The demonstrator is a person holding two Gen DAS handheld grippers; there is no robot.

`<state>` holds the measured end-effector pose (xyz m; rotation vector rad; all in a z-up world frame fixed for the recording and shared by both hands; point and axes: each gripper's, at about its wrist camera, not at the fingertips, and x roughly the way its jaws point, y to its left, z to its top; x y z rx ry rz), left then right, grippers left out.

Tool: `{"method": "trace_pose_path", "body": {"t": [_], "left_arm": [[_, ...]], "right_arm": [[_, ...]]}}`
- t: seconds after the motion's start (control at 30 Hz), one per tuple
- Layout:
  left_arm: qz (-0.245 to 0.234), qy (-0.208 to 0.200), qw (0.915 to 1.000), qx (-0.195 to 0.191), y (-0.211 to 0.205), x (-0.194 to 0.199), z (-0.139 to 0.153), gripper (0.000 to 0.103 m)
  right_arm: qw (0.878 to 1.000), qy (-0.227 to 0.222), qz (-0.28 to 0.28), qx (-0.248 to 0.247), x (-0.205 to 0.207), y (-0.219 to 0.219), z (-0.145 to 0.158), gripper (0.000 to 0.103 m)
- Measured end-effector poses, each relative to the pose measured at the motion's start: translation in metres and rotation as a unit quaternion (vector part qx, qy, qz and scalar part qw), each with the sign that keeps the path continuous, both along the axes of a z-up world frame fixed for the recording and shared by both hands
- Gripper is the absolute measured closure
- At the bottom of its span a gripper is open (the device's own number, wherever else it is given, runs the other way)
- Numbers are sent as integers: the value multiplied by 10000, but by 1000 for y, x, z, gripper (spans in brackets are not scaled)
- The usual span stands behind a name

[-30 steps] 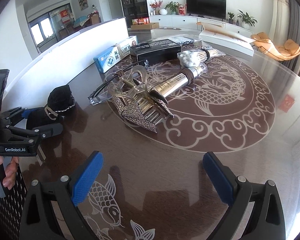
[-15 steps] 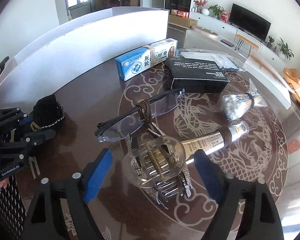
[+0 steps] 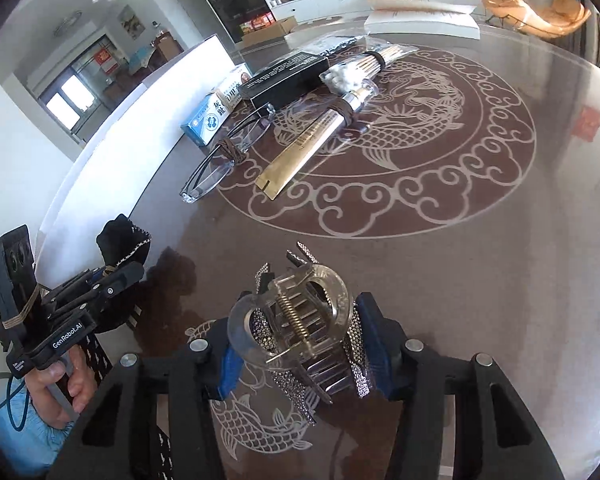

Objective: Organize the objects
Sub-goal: 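Grasp the rhinestone bag with the right gripper while the left gripper grasps a black hat, then drop the bag and black hat into the white bin, then return both tools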

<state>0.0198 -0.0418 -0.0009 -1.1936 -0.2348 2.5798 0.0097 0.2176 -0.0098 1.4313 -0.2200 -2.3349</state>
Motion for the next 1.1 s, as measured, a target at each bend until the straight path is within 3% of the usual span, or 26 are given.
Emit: {"method": "trace_pose_path", "body": {"t": [0.17,0.27,0.43,0.53,0.63,0.7,0.73,0.77,0.8,0.93,1.1], "left_arm": [[133,59,9971,749,-20,23,41,76],[408,493,9949,781,-51,33,86,76],[1385,927,9858,224,-137,26,138,76],[1941,737,9776,-356,-186,8,135,76],[2185,257,9716,-876,-219,-14,110,75],[2346,-112,9652,-1153,-232,-26,89,62],[2445,-275,9605,-1300,-235,-31,80,39],[2547,-363,9557,-1431,-240,-29,74,24],[2595,-339,9534,-1502,-239,-26,71,22],[2462,-43,9602,-1321,-226,-5,72,22],[1859,403,9787,-773,-171,18,95,22]], "right_arm": [[9994,134,18,-312,5,-6,23,51],[9963,283,196,-784,-2,-38,47,51],[9815,685,878,-1559,-18,-137,100,51],[9715,794,1326,-1796,-25,-204,124,51],[9666,860,1660,-1751,-29,-267,133,50],[9681,803,1746,-1609,-36,-303,127,44],[9699,684,1788,-1503,-40,-318,122,28],[9723,556,1780,-1412,-44,-329,115,17],[9734,487,1743,-1402,-46,-334,109,17],[9754,741,1565,-1363,-39,-313,99,15],[9826,1451,1077,-421,-25,-239,78,8]]}}
